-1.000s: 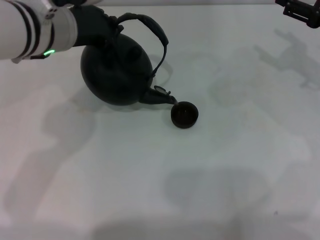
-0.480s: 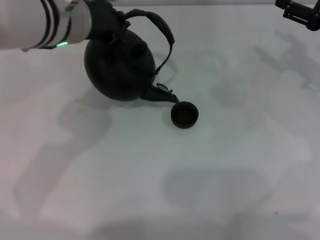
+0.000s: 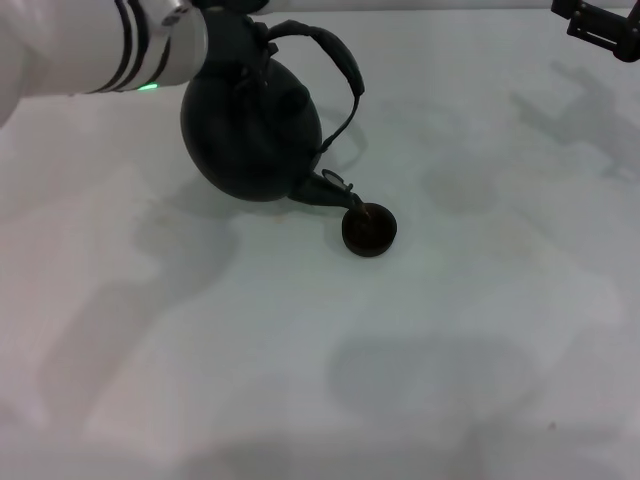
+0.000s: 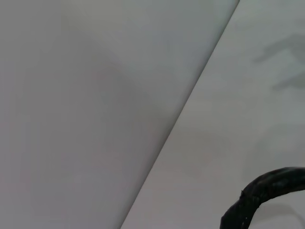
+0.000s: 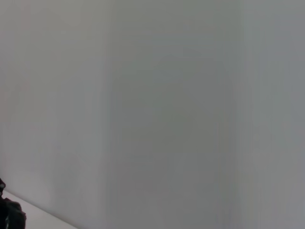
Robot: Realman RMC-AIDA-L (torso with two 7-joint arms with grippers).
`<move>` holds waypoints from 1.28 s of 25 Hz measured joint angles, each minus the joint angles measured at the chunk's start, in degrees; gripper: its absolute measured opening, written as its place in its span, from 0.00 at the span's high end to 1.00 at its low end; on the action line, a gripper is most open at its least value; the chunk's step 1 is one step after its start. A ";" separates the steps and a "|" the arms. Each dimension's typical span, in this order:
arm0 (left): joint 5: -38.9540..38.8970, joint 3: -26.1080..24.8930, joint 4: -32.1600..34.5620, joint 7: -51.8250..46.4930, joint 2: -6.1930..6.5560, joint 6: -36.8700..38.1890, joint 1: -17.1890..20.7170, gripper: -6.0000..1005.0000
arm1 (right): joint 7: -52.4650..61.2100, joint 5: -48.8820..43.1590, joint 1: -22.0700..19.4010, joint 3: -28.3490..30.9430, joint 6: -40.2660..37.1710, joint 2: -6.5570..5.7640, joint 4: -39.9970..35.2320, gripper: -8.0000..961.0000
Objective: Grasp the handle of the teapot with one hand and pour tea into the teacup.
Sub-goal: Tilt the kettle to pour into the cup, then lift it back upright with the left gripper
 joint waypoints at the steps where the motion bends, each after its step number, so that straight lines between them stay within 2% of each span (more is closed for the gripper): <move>1: 0.00 0.01 -0.11 0.00 0.02 0.23 -0.24 0.87 | 0.00 0.00 0.00 0.00 -0.02 0.00 0.09 0.09; 11: 0.13 0.06 -0.33 0.07 0.07 1.51 -1.77 0.87 | -0.07 0.00 0.32 0.00 -0.30 0.00 0.74 0.09; 32: 0.16 0.15 -0.83 -0.07 0.01 1.53 -1.51 0.87 | -0.18 0.00 0.27 0.00 -0.46 0.00 0.72 0.09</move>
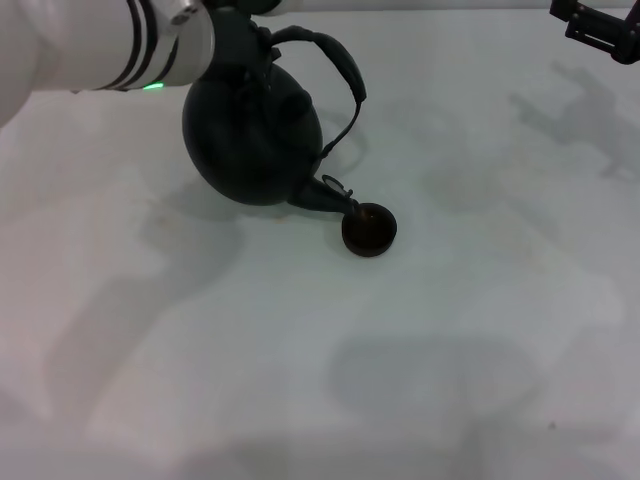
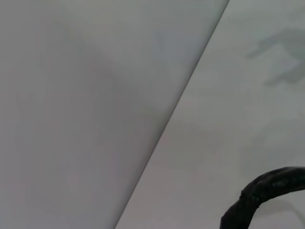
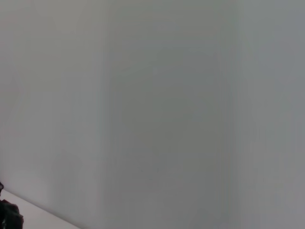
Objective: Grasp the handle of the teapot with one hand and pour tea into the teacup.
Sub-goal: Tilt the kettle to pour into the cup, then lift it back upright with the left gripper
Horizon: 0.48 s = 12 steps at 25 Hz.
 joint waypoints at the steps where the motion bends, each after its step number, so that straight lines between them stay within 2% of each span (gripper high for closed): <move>1: 0.00 0.00 0.00 -0.01 0.02 0.00 0.00 0.87 | 0.00 0.00 0.00 0.00 0.00 0.00 0.00 0.09; 12: 0.00 -0.01 -0.28 0.03 0.05 0.33 -0.71 0.87 | 0.00 -0.01 0.06 0.00 -0.79 0.00 0.20 0.09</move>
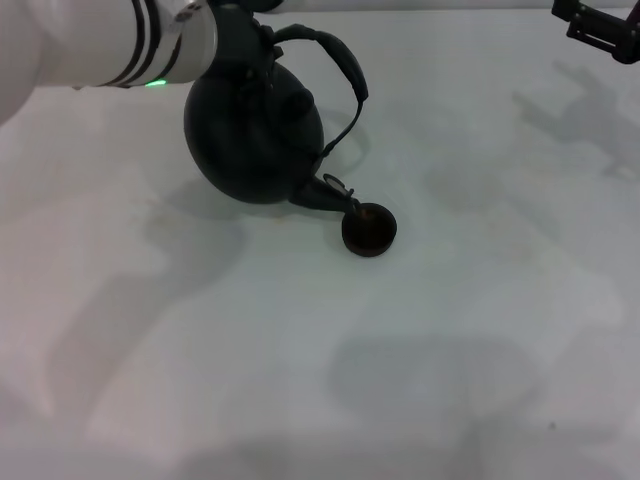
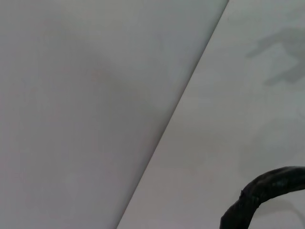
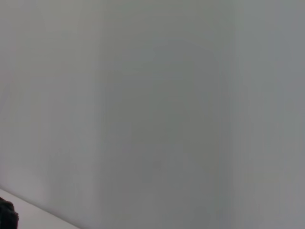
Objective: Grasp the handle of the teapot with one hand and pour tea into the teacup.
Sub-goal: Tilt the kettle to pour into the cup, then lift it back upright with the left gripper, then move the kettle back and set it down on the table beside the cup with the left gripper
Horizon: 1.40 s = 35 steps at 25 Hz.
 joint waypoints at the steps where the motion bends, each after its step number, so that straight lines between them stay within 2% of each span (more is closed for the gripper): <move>1: 0.00 -0.01 -0.04 -0.02 0.00 0.09 -0.07 0.87 | -0.07 -0.02 0.06 0.00 -0.01 0.00 0.16 0.09; 9: -1.23 -0.55 0.76 -0.66 -0.08 -1.51 0.71 0.87 | -0.77 0.00 0.20 0.00 -0.04 -0.08 1.07 0.09; 16: -8.26 -4.45 4.57 2.62 0.06 -4.18 4.89 0.87 | -0.60 0.02 -0.10 0.24 -0.09 -0.15 1.12 0.09; 17: -12.15 -6.26 5.31 5.34 0.08 -4.30 6.34 0.87 | -0.57 0.00 -0.10 0.37 -0.09 -0.17 1.12 0.09; 18: -12.15 -6.26 5.31 5.34 0.08 -4.30 6.34 0.87 | -0.51 -0.08 -0.11 0.59 -0.09 -0.17 1.12 0.09; 21: -17.96 -8.97 6.49 10.05 0.11 -4.83 9.49 0.87 | -0.35 -0.15 -0.12 0.86 -0.09 -0.18 1.12 0.09; 29: -39.89 -17.88 7.01 30.10 0.08 -5.84 20.48 0.87 | -0.11 -0.36 -0.31 0.88 -0.03 -0.19 1.12 0.09; 35: -62.25 -25.33 -1.41 48.36 0.17 -5.53 26.36 0.87 | 0.10 -0.56 -1.13 0.88 0.28 -0.29 1.18 0.09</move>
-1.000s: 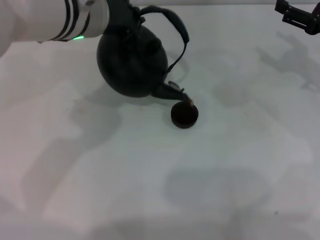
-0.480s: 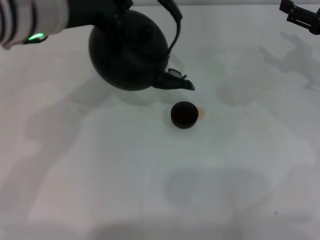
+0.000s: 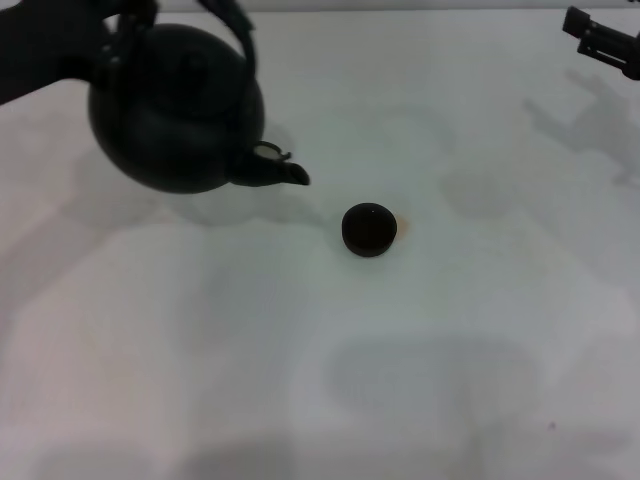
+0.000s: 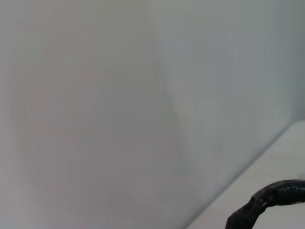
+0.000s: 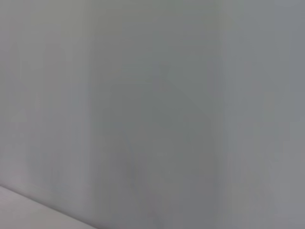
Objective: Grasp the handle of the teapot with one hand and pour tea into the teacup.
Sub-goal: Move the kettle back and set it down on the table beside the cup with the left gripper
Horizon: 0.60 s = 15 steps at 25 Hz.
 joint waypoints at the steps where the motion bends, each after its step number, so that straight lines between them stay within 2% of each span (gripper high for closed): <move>1: -3.28 -0.84 -1.85 2.89 -0.02 0.48 0.47 0.87 | 0.15 -0.06 -0.15 0.00 0.02 -0.03 0.01 0.09; 6: -21.65 -6.12 -15.46 19.70 0.01 7.34 1.57 0.87 | 1.32 -0.18 -0.59 0.00 0.05 -0.14 0.03 0.09; 11: -31.02 -10.81 -28.42 26.49 0.06 14.26 -0.47 0.87 | 2.64 -0.27 -0.72 -0.22 0.08 -0.38 0.03 0.09; 15: -32.50 -14.09 -37.08 28.99 0.13 17.09 -3.08 0.87 | 2.63 -0.68 -0.88 -0.71 0.59 -0.44 0.02 0.09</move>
